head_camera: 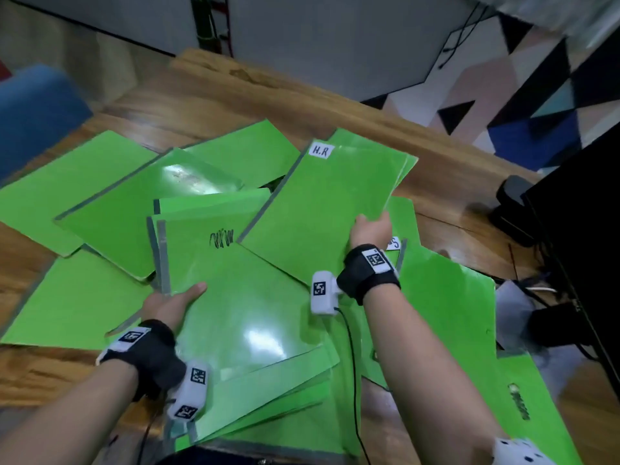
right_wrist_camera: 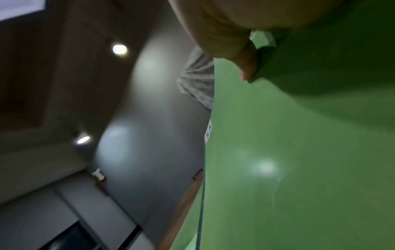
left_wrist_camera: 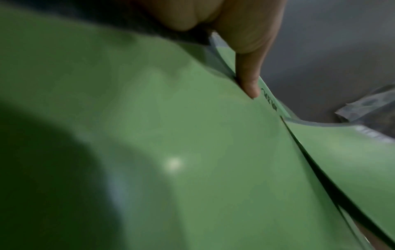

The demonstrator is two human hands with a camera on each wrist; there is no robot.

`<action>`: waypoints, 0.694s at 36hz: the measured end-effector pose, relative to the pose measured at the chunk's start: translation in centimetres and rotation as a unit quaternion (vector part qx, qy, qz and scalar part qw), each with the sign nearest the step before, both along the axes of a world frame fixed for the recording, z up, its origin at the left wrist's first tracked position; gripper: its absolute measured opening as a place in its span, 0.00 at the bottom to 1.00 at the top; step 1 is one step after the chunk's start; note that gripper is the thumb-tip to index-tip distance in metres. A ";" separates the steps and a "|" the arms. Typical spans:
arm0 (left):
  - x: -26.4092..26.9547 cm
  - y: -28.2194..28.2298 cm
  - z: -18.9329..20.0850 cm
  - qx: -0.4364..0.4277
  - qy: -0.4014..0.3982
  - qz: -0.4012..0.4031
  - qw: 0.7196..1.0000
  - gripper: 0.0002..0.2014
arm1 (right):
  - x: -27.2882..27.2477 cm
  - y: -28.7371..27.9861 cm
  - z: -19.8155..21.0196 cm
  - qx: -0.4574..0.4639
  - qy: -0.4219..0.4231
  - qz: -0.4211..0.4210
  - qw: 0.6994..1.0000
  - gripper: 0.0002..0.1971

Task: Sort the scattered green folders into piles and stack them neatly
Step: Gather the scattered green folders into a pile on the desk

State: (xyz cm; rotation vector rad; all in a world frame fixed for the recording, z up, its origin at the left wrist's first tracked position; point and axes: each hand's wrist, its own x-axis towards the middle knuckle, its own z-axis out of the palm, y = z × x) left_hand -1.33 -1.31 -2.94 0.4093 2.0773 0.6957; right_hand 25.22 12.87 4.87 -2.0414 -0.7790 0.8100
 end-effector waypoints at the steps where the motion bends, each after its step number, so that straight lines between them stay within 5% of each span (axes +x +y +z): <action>1: 0.4 0.0 0.3 -0.001 0.005 -0.012 1.000 0.46 | 0.6 0.1 1.4 0.029 -0.021 -0.003 0.999 0.27; 7: 2.3 0.6 1.6 0.000 0.016 -0.069 0.997 0.42 | 4.9 0.4 9.7 0.168 -0.161 0.027 0.972 0.25; 11: 3.4 1.1 1.9 0.013 -0.015 -0.074 0.997 0.47 | 7.4 0.2 11.1 0.191 -0.132 0.052 0.971 0.25; 17: 4.1 2.0 3.3 0.008 -0.076 -0.124 0.989 0.44 | 8.8 -3.4 5.0 0.101 -0.004 0.122 0.987 0.19; 20: 4.0 2.3 3.6 0.000 -0.082 -0.140 0.987 0.46 | 7.8 -6.1 0.7 0.005 -0.015 0.146 0.989 0.29; 25: 4.1 2.0 4.3 -0.022 -0.108 -0.168 0.980 0.44 | 6.3 -8.9 -3.9 -0.052 -0.045 0.138 0.988 0.28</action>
